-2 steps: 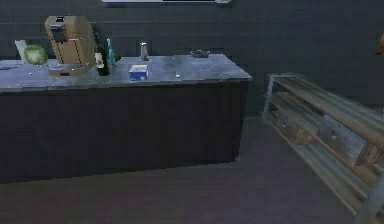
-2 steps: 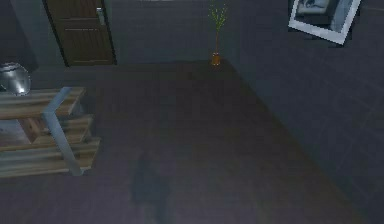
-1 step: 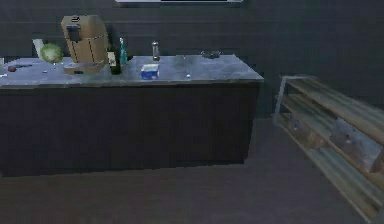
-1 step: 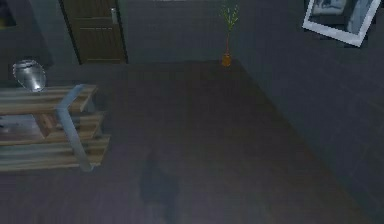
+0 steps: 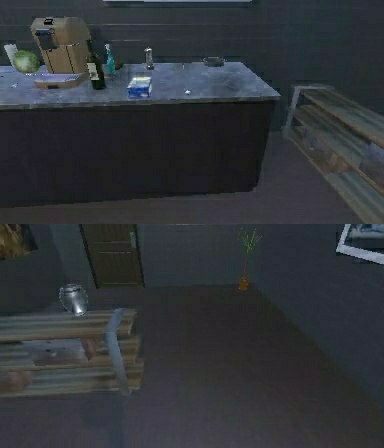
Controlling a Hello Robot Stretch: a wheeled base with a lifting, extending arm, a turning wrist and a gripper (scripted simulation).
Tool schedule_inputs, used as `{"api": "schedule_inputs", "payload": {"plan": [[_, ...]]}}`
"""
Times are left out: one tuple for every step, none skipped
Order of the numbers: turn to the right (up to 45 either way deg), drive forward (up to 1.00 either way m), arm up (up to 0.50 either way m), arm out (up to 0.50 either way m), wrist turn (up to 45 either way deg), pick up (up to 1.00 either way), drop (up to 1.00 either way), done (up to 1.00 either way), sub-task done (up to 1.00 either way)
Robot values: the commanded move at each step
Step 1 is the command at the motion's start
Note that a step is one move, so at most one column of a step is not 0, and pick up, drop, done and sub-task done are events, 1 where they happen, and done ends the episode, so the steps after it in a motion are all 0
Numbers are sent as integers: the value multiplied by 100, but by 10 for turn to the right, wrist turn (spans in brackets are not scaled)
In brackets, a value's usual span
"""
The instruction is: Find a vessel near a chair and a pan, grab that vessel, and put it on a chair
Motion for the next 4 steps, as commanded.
{"api": "schedule_inputs", "payload": {"plan": [[-450,0,0,0,0,0,0,0,0],[-120,0,0,0,0,0,0,0,0],[0,55,0,0,0,0,0,0,0],[-180,0,0,0,0,0,0,0,0]]}}
